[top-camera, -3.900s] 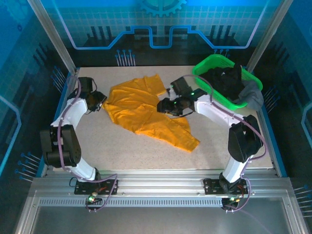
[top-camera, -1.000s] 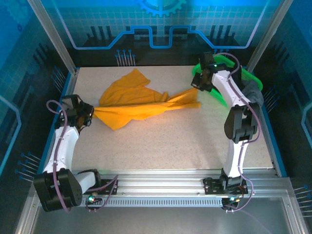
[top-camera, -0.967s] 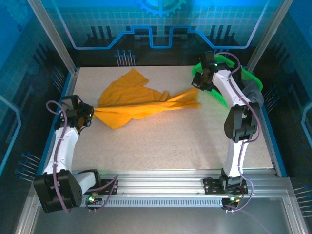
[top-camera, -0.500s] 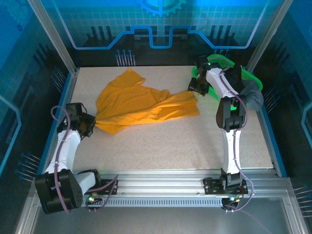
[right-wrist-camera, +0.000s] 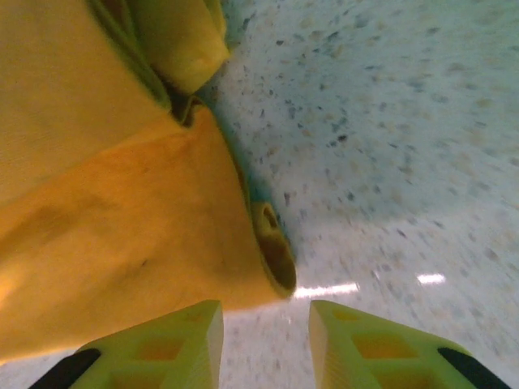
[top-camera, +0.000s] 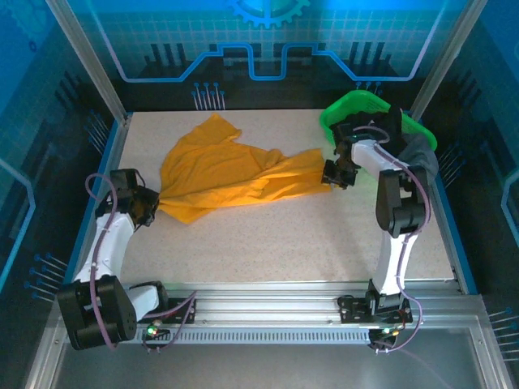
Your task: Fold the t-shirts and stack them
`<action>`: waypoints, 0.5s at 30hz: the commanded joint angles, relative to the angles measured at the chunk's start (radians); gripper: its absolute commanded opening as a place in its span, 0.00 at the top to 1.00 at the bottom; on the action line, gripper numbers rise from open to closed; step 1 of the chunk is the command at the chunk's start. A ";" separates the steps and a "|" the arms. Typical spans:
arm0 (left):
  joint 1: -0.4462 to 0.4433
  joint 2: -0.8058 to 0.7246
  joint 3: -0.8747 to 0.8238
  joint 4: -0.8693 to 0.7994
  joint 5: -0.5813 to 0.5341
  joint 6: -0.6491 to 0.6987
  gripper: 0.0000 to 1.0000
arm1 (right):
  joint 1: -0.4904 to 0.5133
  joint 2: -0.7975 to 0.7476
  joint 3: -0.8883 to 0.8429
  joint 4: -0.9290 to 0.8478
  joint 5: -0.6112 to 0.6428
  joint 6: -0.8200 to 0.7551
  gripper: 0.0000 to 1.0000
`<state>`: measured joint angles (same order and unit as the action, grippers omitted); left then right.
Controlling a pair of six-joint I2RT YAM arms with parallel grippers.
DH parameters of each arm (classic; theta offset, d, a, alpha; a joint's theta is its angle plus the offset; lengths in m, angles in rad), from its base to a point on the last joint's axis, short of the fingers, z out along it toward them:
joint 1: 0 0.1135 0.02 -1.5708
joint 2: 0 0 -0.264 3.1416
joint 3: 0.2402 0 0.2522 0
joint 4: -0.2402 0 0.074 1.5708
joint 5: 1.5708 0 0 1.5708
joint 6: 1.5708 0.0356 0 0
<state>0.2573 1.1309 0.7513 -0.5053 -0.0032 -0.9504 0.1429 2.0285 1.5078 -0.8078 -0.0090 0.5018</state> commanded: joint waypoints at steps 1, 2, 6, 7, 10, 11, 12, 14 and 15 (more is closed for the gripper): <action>-0.004 0.006 0.031 0.010 0.020 0.012 1.00 | -0.014 0.032 0.010 0.056 -0.032 -0.056 0.64; -0.005 0.006 0.030 0.010 0.021 0.013 1.00 | -0.014 0.038 0.016 0.058 -0.034 -0.060 0.64; -0.006 0.006 0.026 0.014 0.024 0.014 1.00 | -0.016 0.065 0.039 0.055 -0.036 -0.068 0.64; -0.006 0.006 0.025 0.016 0.024 0.014 1.00 | -0.016 0.069 0.045 0.054 -0.036 -0.069 0.66; -0.005 0.010 0.024 0.022 0.026 0.012 1.00 | -0.015 0.074 0.058 0.044 -0.040 -0.074 0.77; -0.006 0.012 0.025 0.025 0.027 0.010 1.00 | -0.013 0.071 0.059 0.045 -0.043 -0.074 0.81; -0.005 0.014 0.025 0.026 0.028 0.010 1.00 | -0.014 0.066 0.058 0.044 -0.046 -0.074 0.86; -0.005 0.018 0.025 0.030 0.029 0.008 1.00 | -0.009 0.054 0.055 0.039 -0.052 -0.072 0.94; -0.005 0.017 0.025 0.032 0.029 0.007 1.00 | -0.008 0.044 0.052 0.038 -0.052 -0.070 0.97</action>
<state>0.2569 1.1397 0.7509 -0.4873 0.0059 -0.9504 0.1429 2.0815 1.5448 -0.7589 -0.0380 0.4370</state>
